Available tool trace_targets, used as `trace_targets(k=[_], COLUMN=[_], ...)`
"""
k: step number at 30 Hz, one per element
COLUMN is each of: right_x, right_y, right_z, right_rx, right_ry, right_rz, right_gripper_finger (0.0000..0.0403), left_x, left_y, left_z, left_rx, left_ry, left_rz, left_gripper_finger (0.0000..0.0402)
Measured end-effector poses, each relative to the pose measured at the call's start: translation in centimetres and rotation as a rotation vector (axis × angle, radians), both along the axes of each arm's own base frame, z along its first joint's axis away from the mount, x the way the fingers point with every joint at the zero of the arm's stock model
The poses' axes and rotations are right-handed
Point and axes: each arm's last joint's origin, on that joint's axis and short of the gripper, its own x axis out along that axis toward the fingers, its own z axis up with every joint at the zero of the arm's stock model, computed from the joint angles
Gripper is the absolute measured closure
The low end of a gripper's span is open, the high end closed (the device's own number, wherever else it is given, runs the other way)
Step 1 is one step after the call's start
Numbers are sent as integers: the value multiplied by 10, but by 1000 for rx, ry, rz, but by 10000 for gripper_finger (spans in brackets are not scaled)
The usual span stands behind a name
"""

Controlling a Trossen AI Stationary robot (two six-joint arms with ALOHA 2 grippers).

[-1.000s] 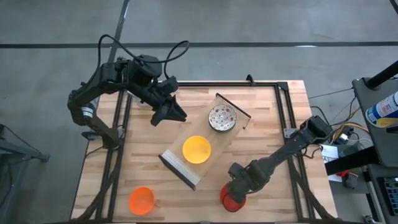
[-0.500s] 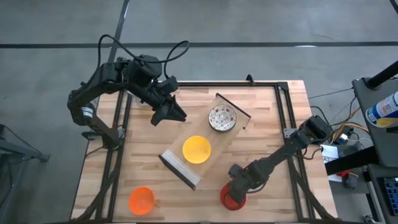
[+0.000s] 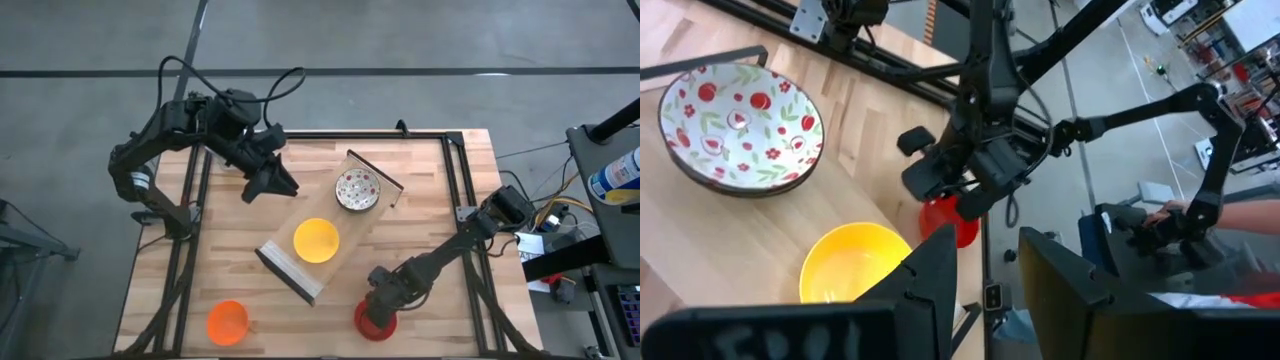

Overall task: Pick & Place Mini bowls
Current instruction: Stack the red bowl on the yellow bowl on the shelf

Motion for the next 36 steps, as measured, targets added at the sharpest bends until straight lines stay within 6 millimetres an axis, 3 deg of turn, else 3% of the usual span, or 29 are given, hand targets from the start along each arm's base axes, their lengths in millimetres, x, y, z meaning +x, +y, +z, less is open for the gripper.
trace_targets(k=[6,11,17,23,29,36], right_x=[13,24,34,40,50,59], right_y=[6,0,-26,-61,-102,-143], right_z=[37,91,166,217,246,247], right_rx=[60,36,10,-30,-126,-160], right_ry=[-58,-57,-90,-200,-349,-361], right_rz=[-5,-8,-26,-99,-131,-155], right_gripper_finger=[394,394,394,394,394,394], left_x=[-3,-8,-14,-17,-17,-24], left_y=[0,-1,-2,-2,-4,-7], left_z=[-4,-4,-5,-7,-6,-4], left_rx=[25,46,60,69,63,62], left_ry=[43,45,67,89,90,85], left_rz=[-20,-34,-48,-58,-63,-69], left_gripper_finger=[299,299,299,299,299,299])
